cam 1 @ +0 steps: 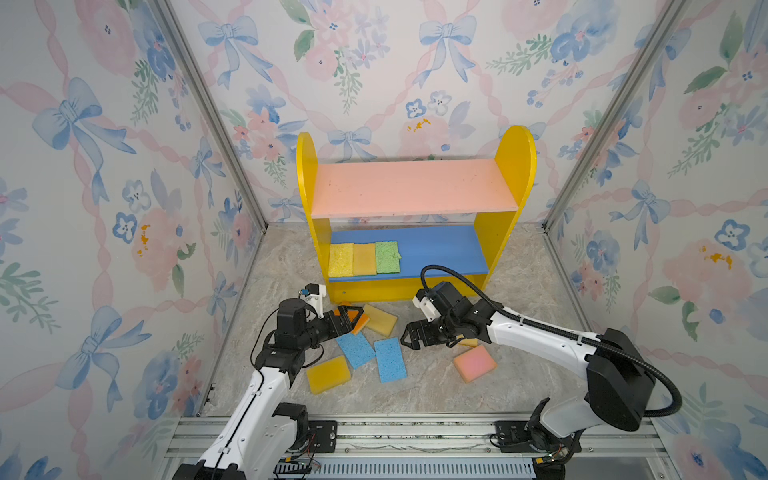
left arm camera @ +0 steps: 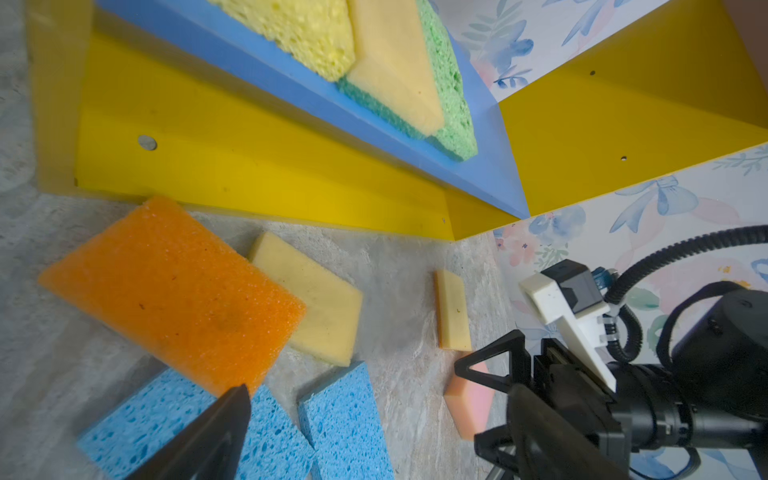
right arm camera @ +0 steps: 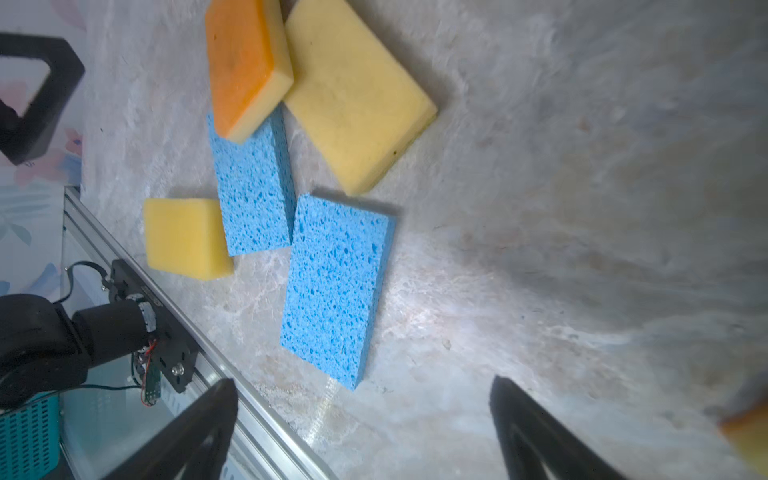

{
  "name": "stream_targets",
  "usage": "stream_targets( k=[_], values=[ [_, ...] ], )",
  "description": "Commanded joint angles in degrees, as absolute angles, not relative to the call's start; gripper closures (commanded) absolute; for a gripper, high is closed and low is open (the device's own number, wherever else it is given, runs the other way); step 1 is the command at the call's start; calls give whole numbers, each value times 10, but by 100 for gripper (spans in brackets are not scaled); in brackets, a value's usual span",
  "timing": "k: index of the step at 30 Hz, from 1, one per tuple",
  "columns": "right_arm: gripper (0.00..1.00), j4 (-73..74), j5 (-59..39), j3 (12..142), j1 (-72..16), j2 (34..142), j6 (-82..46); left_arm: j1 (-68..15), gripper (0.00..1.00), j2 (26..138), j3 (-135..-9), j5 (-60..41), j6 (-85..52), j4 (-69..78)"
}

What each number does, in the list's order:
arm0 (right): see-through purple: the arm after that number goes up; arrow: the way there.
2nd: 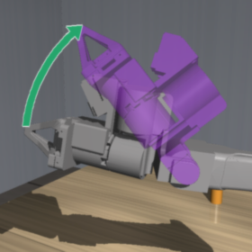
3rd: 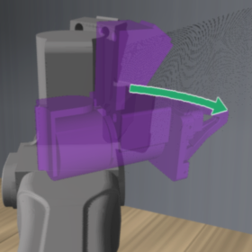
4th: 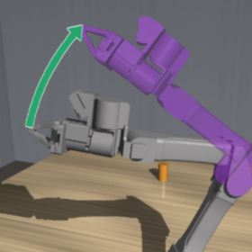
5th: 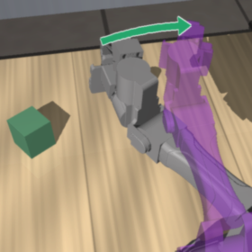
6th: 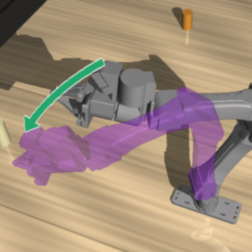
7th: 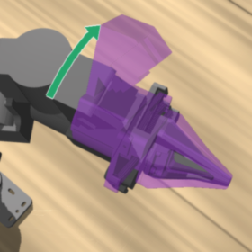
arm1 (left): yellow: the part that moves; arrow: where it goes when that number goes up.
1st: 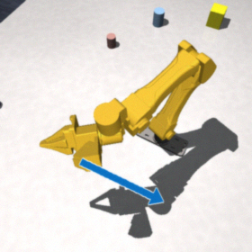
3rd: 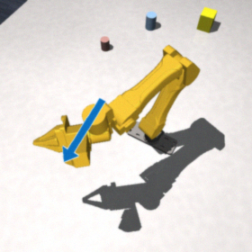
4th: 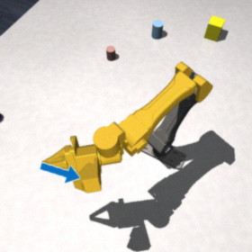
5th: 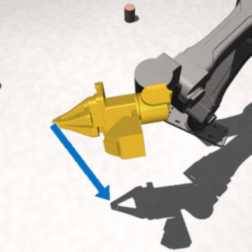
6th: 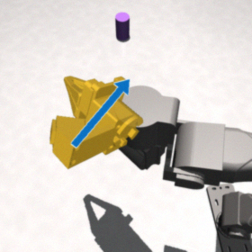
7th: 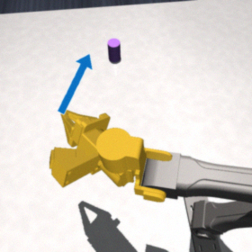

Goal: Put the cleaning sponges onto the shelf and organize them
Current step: 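Withdraw the right gripper and lower it onto the plain yellow sponge on the floor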

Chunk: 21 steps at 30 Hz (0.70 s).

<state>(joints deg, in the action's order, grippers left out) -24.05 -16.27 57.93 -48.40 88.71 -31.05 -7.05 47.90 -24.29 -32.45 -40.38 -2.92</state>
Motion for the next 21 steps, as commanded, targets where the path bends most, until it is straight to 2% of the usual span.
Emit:
stream_targets(
  k=[1,6,9,17,21],
  values=[
    [3,-200,-162,582,-506,918,-336,-82,2,481,-230,-300,-418,-29],
    [3,-191,-152,601,-519,968,-354,-86,2,463,-214,-295,-430,-30],
    [0,-169,-137,598,-511,984,-411,-88,2,459,-211,-292,-433,-29],
    [12,-37,-52,592,-518,1025,-605,-88,2,467,-213,-282,-429,-29],
    [20,-37,5,617,-527,1055,-648,-88,2,466,-214,-283,-428,-27]
  ],
)
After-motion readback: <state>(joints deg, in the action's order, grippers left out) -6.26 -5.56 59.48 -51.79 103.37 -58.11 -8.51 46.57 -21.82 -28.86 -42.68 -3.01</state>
